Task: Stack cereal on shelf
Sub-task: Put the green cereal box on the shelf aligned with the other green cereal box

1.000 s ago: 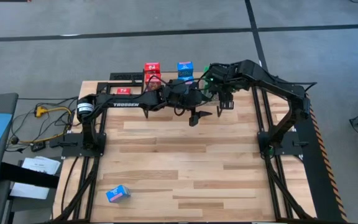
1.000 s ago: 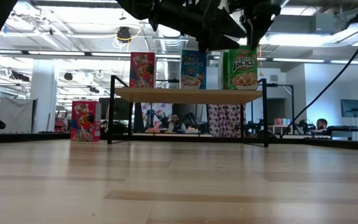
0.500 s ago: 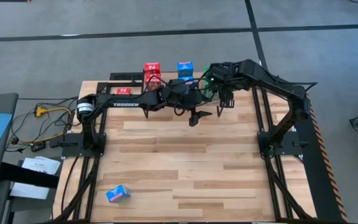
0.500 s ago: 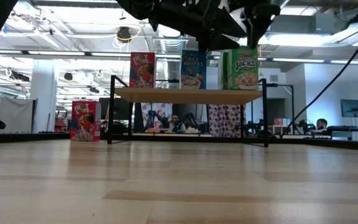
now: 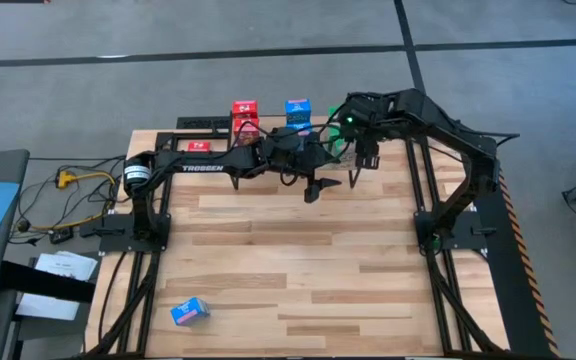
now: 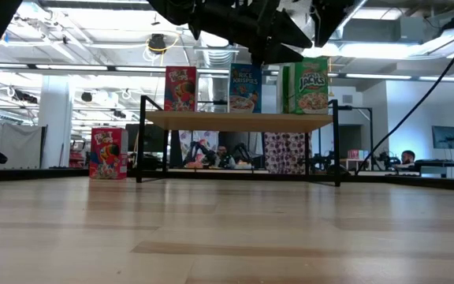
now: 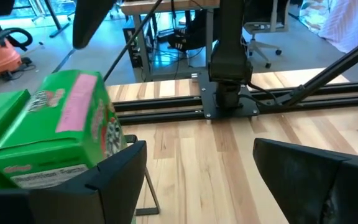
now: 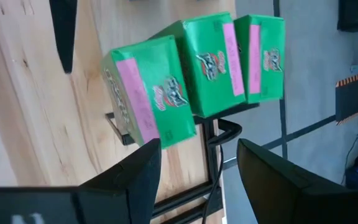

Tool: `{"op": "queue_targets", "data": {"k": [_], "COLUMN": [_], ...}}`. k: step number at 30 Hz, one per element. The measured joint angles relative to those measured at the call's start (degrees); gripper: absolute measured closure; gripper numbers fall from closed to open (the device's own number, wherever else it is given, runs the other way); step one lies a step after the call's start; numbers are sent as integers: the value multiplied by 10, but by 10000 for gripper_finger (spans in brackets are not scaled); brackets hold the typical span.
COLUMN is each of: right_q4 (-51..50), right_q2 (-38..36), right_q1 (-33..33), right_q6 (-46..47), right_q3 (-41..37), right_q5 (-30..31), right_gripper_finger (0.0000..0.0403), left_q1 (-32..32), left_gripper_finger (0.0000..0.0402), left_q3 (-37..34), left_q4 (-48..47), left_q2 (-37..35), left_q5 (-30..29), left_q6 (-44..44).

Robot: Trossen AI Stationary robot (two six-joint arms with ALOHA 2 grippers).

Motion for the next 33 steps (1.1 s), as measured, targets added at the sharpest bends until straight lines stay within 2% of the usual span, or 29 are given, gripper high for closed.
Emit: {"op": "queue_targets", "data": {"k": [7, 11, 19, 22, 27, 33], "right_q4": [1, 1, 3, 1, 5, 27], "right_q2": [-23, -40, -76, -95, -120, -125], "right_q1": [-17, -39, -77, -84, -90, -90], "right_q6": [71, 133, 230, 259, 297, 343], "right_q3": [3, 3, -5, -35, -103, -180], "right_q5": [-2, -35, -102, -106, -106, -105], "right_gripper_finger": [168, 168, 168, 168, 168, 168], "left_q1": [0, 0, 0, 0, 0, 0], "left_gripper_finger": [116, 116, 116, 116, 116, 116], "left_q3": [0, 0, 0, 0, 0, 0], "left_q4": [-54, -96, -215, -239, -261, -288], "left_q2": [-32, -62, -154, -196, -255, -298], "left_q5": [-3, -10, -100, -126, -138, -180], "left_q6": [-8, -5, 65, 68, 69, 76]}}
